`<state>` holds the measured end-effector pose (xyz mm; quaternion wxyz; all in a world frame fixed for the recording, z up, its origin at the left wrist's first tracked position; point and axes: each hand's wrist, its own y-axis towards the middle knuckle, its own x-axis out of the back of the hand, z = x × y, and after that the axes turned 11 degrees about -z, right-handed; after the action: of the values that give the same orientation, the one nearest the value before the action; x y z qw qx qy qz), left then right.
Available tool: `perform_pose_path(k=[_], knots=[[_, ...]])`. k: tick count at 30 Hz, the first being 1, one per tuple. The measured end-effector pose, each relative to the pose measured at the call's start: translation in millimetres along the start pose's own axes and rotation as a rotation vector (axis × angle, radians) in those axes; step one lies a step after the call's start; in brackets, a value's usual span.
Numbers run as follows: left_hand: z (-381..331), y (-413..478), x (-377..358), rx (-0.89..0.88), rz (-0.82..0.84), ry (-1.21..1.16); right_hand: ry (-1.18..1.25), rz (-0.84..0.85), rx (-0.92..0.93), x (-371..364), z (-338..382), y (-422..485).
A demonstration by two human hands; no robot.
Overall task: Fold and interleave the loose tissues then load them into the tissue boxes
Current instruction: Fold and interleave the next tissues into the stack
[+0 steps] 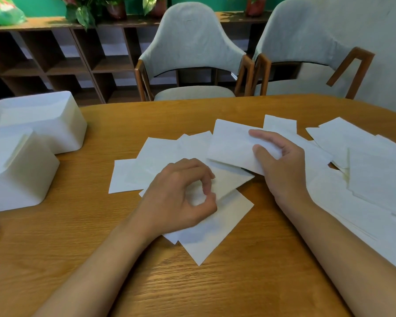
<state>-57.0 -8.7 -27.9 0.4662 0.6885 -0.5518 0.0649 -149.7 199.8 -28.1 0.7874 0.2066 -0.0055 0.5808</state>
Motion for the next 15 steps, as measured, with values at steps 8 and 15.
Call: perform_pose_path(k=[8,15], knots=[[21,-1,-9,0.216,-0.053,0.237,-0.006,0.006,-0.006,-3,-6,-1],[24,1,-9,0.209,-0.143,0.226,-0.010,0.002,0.014,-5,-6,-1]])
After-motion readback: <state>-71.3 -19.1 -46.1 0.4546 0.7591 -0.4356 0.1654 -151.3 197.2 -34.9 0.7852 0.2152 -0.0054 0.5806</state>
